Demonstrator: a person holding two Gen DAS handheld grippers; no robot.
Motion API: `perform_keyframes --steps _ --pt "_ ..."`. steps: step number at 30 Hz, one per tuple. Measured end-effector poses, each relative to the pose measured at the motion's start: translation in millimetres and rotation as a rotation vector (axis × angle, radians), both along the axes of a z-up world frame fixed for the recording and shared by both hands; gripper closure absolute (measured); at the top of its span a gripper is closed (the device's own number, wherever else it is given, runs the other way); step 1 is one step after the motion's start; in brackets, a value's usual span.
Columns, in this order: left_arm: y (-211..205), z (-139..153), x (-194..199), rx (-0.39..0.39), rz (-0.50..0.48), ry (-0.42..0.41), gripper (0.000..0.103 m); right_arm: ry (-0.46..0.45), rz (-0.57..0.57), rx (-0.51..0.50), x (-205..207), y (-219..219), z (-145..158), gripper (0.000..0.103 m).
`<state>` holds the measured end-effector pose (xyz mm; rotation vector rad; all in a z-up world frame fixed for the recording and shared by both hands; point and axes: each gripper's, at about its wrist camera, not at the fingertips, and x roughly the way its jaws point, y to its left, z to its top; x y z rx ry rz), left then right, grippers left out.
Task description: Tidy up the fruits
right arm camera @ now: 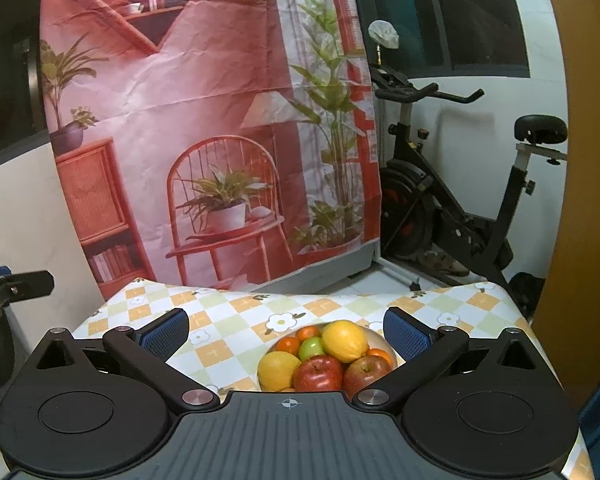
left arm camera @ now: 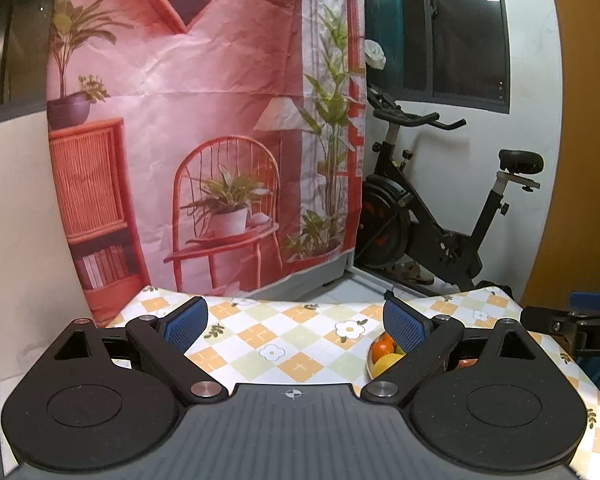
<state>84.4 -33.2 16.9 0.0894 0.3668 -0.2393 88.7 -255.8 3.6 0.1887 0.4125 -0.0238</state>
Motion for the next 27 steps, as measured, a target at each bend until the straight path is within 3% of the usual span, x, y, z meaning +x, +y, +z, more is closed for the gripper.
perform_keyframes --steps 27 --pt "0.5 -2.9 -5.8 -0.001 -0.026 0.006 0.006 0.002 0.005 -0.009 -1.6 2.8 -0.4 0.0"
